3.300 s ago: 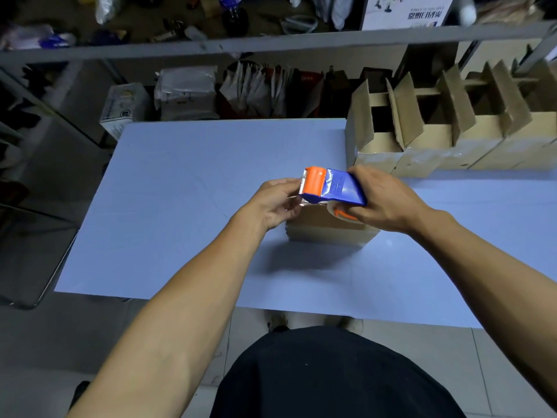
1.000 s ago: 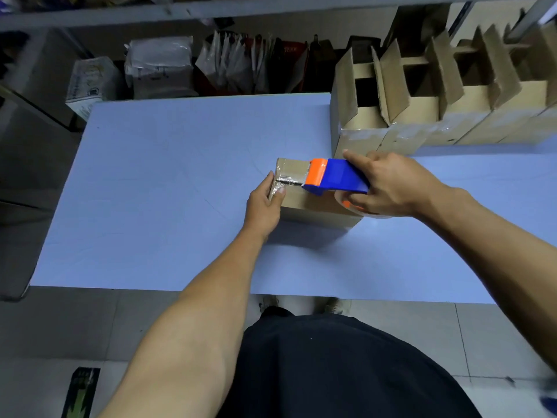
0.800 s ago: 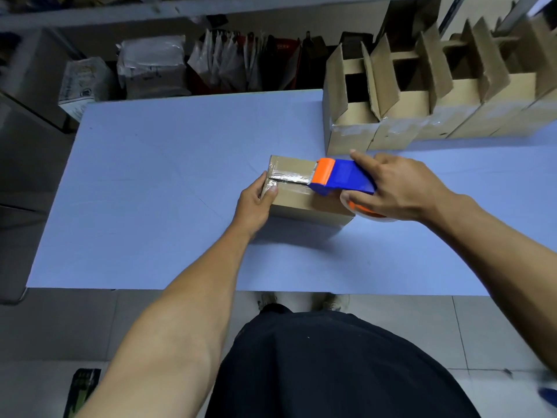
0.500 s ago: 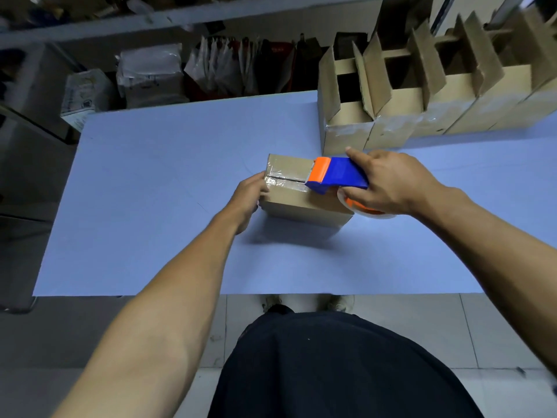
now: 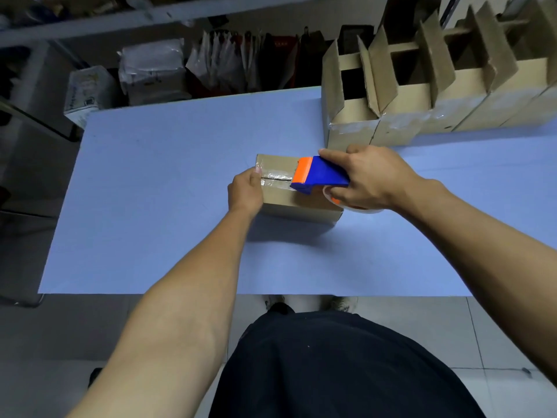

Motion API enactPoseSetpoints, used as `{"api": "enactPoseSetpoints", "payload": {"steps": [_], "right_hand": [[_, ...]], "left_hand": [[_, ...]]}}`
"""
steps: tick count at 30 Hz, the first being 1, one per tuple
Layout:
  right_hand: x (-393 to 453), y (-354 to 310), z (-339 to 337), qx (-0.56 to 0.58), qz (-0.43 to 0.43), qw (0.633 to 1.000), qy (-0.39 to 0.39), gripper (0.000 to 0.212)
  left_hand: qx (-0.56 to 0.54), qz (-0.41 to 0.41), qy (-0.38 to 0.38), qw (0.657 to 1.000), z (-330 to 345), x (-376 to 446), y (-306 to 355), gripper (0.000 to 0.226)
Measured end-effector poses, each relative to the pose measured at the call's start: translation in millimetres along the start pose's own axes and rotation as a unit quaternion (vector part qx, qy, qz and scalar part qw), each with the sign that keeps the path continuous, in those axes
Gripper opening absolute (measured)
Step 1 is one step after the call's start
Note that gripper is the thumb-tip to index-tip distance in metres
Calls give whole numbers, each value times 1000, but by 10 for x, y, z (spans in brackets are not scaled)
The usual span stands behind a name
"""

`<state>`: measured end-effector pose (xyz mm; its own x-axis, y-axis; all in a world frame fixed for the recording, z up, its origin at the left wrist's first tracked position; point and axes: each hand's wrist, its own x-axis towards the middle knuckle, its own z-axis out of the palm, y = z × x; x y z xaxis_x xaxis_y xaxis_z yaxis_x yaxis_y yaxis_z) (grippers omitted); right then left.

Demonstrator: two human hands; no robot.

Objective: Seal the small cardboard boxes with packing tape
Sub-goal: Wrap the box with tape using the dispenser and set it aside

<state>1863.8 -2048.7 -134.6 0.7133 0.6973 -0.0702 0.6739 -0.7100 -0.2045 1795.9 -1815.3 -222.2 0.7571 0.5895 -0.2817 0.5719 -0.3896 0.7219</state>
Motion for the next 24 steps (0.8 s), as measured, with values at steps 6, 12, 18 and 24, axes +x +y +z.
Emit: {"api": "enactPoseSetpoints", "payload": {"steps": [6,12,18,24], "right_hand": [[-30,77,1,5,-13,1000,10,70],[-123,140,21,49,-15,999,12,74],[-383,504,60,41,11,999,9,73],[-446,664,215,58,14,998,10,72]], "left_hand": [[-1,16,-5,1000,-40,23,-58,43],[-14,18,-8,1000,-17,20,-96,44],[-10,17,-7,1000,-35,21,-96,42],[-12,23,-9,1000,18,29,-94,40]]}}
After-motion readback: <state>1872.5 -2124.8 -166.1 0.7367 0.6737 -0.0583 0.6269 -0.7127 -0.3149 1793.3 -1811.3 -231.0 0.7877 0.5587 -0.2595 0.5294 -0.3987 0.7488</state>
